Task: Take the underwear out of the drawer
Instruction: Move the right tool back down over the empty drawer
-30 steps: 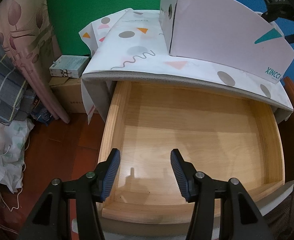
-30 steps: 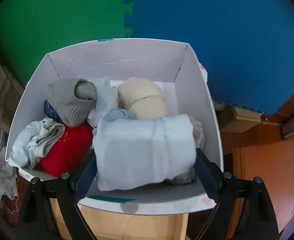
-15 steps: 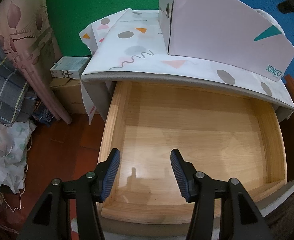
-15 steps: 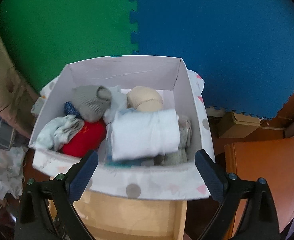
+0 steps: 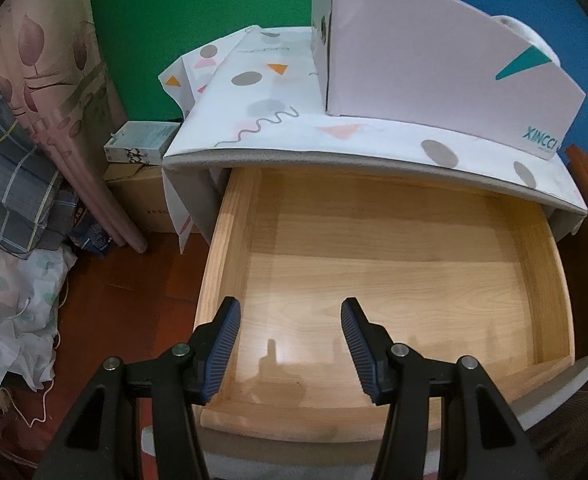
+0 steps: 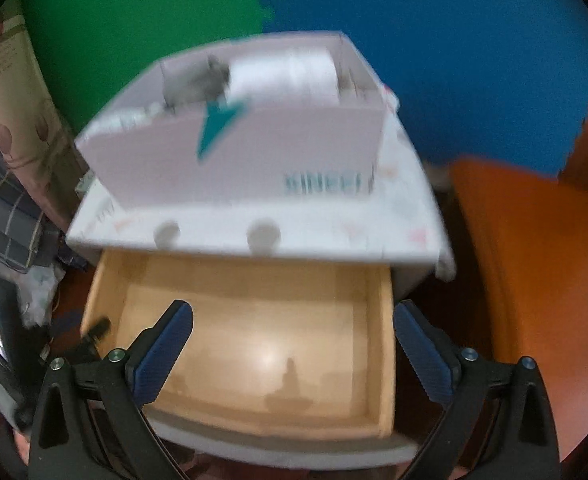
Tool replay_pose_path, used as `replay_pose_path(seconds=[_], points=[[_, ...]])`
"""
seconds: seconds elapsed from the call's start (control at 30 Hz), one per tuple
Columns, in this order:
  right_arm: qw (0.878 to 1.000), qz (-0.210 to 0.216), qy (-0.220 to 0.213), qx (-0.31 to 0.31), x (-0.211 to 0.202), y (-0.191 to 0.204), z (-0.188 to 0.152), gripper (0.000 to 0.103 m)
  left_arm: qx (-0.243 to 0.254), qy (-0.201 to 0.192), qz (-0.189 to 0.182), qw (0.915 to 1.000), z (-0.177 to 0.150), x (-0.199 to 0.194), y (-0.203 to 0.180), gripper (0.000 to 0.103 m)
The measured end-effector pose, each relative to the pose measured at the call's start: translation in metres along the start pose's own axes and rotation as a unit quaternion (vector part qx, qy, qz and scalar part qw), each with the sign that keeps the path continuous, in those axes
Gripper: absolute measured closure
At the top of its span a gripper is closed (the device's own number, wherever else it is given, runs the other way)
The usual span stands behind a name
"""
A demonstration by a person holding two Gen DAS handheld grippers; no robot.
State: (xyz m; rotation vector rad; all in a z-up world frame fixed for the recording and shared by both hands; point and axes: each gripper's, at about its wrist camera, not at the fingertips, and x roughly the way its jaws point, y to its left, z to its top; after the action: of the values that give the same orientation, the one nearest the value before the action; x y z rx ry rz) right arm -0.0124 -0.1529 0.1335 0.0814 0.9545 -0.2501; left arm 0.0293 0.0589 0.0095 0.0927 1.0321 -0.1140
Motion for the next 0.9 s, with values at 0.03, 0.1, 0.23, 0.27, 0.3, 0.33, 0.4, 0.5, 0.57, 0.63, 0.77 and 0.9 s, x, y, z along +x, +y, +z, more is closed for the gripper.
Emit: replay_pose_path(seconds=[0.03,0.1,0.23,0.27,0.3,0.33,0.4,0.5,0.57,0.63,0.77,0.9], points=[[1.000,-0.004,0.004,0.001,0.007,-0.001,-0.011,0.003,0.001,-0.004,0.001,1.0000,-0.001,-0.002,-0.001,0.049],[1.000,-0.008,0.010,0.000,0.016,-0.002,-0.028,0.003,0.004,-0.012,0.002,0.9999,-0.003,-0.008,-0.002,0.049],[1.000,-0.012,0.025,-0.008,0.032,-0.001,-0.054,0.003,-0.001,-0.007,-0.018,0.9998,-0.011,-0.013,-0.003,0.049],[1.000,-0.011,0.027,-0.010,0.034,-0.001,-0.059,0.003,0.001,-0.012,-0.016,0.9998,-0.013,-0.015,-0.004,0.049],[0.999,-0.012,0.029,-0.012,0.037,-0.001,-0.063,0.003,0.004,-0.015,-0.013,0.9998,-0.014,-0.017,-0.006,0.049],[0.999,-0.013,0.031,-0.016,0.039,0.000,-0.066,0.003,0.009,-0.018,-0.009,0.9998,-0.015,-0.018,-0.009,0.049],[0.999,-0.006,0.035,-0.016,0.042,0.000,-0.071,0.003,0.016,-0.018,-0.007,0.9997,-0.016,-0.018,-0.012,0.049],[0.999,-0.002,0.032,-0.015,0.042,-0.002,-0.072,0.003,0.017,-0.012,-0.011,0.9997,-0.016,-0.016,-0.013,0.049],[0.999,0.001,0.035,-0.012,0.043,-0.004,-0.072,0.003,0.016,-0.011,-0.010,0.9998,-0.016,-0.015,-0.013,0.049],[0.999,-0.002,0.034,-0.008,0.043,-0.006,-0.073,0.003,0.019,-0.011,-0.009,0.9997,-0.017,-0.015,-0.014,0.049],[0.999,0.003,0.038,-0.016,0.046,-0.001,-0.074,0.003,0.023,-0.010,-0.010,0.9996,-0.017,-0.014,-0.015,0.049],[0.999,0.001,0.036,-0.024,0.045,0.002,-0.074,0.003,0.025,-0.010,-0.009,0.9996,-0.016,-0.014,-0.017,0.049]])
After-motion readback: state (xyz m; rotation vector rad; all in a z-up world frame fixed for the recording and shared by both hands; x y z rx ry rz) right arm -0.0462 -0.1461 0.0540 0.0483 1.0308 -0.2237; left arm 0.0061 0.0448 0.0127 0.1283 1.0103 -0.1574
